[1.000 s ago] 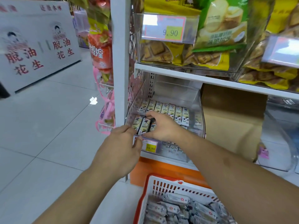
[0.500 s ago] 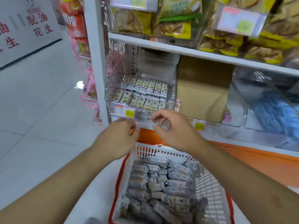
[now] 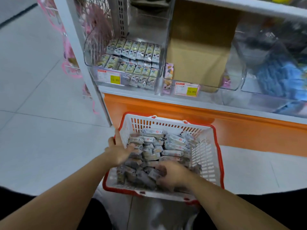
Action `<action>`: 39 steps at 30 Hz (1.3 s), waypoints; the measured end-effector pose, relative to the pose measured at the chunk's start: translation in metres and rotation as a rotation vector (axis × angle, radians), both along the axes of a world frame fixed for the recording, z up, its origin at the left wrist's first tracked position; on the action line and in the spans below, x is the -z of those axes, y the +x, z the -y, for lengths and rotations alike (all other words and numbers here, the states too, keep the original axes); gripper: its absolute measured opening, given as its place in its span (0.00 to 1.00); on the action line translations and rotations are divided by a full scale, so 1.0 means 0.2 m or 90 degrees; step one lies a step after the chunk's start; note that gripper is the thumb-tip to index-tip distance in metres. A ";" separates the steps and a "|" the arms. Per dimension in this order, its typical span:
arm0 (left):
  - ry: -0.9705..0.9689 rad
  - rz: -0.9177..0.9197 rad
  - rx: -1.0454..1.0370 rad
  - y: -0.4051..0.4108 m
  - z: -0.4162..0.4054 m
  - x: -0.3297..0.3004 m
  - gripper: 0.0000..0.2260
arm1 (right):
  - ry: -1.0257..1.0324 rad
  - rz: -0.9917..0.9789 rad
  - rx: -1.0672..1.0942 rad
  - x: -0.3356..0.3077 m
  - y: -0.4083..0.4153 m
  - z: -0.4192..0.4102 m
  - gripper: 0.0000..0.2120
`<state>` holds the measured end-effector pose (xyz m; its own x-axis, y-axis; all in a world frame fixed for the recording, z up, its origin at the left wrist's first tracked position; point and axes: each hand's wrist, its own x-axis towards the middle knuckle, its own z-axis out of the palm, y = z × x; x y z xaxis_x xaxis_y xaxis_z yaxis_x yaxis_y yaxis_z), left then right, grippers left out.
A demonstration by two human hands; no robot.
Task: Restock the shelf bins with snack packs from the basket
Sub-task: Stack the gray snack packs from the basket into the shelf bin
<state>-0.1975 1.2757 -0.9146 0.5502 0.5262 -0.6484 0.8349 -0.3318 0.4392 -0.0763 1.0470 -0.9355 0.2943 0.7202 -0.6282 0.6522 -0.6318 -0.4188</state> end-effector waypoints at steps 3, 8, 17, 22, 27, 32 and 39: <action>0.009 -0.015 0.000 0.01 0.00 0.02 0.45 | -0.023 0.013 0.038 0.00 -0.05 -0.03 0.26; 0.025 -0.040 0.015 0.03 0.01 0.03 0.45 | 0.018 0.007 0.113 0.02 -0.07 -0.04 0.07; 0.110 0.049 0.068 0.15 0.00 -0.35 0.28 | 0.162 -0.158 0.277 -0.44 0.18 -0.20 0.18; -0.107 0.255 0.101 0.21 -0.02 -0.82 0.10 | 0.323 -0.296 0.241 -0.91 0.36 -0.23 0.12; -0.304 0.314 0.129 0.12 0.01 -1.03 0.08 | 0.421 -0.384 0.210 -1.16 0.38 -0.17 0.16; -0.309 0.374 0.093 0.12 0.03 -1.09 0.09 | 0.487 -0.291 0.248 -1.19 0.34 -0.24 0.17; -0.378 0.528 -0.268 0.16 -0.06 -1.08 0.21 | 0.413 -0.125 0.149 -1.19 0.21 -0.28 0.12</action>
<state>-0.1653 1.2882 -0.6978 0.7814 0.5009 -0.3722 0.2040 0.3586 0.9109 -0.0343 1.1022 -0.6974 0.4124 0.8984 -0.1513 0.4048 -0.3294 -0.8530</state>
